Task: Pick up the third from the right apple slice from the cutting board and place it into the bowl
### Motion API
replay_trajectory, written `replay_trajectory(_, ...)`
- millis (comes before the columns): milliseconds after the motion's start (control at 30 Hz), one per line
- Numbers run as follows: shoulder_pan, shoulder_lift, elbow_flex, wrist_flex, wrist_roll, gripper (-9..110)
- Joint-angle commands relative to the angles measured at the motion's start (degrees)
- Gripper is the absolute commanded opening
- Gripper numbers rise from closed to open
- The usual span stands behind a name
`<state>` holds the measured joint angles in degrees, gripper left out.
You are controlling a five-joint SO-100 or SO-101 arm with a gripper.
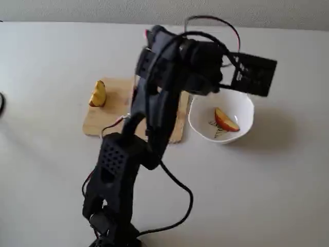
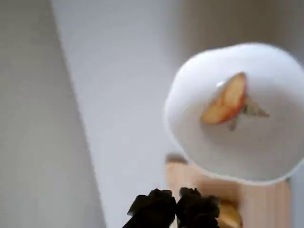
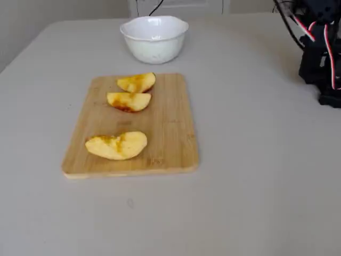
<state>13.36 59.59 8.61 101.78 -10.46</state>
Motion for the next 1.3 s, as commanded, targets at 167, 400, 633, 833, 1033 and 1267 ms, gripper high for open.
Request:
replay_trajectory(167, -21.3, 59.6, 27.3, 1.8, 3.6, 1)
replay_trajectory(400, -21.6, 89.6, 62.4, -4.0, 5.2, 1)
replay_trajectory(633, -20.2, 114.0, 100.6, -14.9, 5.5, 1)
replay_trajectory(833, -18.5, 125.4, 128.5, -25.5, 3.0, 0)
replay_trajectory(1033, -14.5, 130.9, 146.1, -29.7, -1.4, 1)
replay_trajectory(1267, -14.9, 130.9, 157.5, -30.5, 1.3, 0)
